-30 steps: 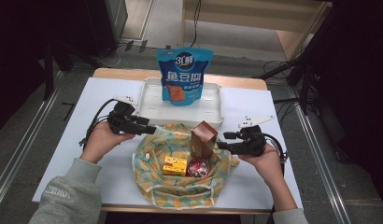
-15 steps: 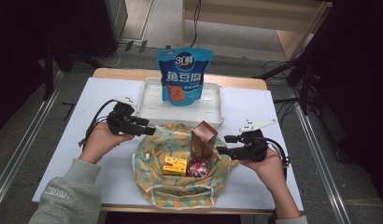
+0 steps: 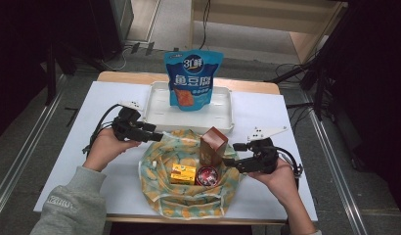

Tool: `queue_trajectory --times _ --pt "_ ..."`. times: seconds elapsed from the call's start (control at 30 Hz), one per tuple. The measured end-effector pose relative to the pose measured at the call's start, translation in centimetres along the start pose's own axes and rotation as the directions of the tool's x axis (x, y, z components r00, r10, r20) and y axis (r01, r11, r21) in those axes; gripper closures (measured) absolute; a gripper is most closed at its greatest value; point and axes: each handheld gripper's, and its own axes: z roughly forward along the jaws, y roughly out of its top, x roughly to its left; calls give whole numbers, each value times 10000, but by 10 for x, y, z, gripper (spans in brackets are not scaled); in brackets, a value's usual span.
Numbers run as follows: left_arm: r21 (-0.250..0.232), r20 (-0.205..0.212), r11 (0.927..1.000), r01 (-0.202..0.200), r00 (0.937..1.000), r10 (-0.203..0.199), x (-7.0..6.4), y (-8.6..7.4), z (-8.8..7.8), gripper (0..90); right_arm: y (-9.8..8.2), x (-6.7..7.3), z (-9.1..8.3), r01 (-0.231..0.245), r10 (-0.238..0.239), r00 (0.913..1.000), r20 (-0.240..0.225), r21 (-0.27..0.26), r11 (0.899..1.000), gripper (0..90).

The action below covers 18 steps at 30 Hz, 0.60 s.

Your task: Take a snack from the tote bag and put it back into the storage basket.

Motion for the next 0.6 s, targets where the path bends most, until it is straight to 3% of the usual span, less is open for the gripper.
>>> queue_trajectory --times 0.6 --pt "-98 -6 9999 86 10000 -86 2 0 -3 412 10 16 11 133 -141 9991 401 193 9997 204"
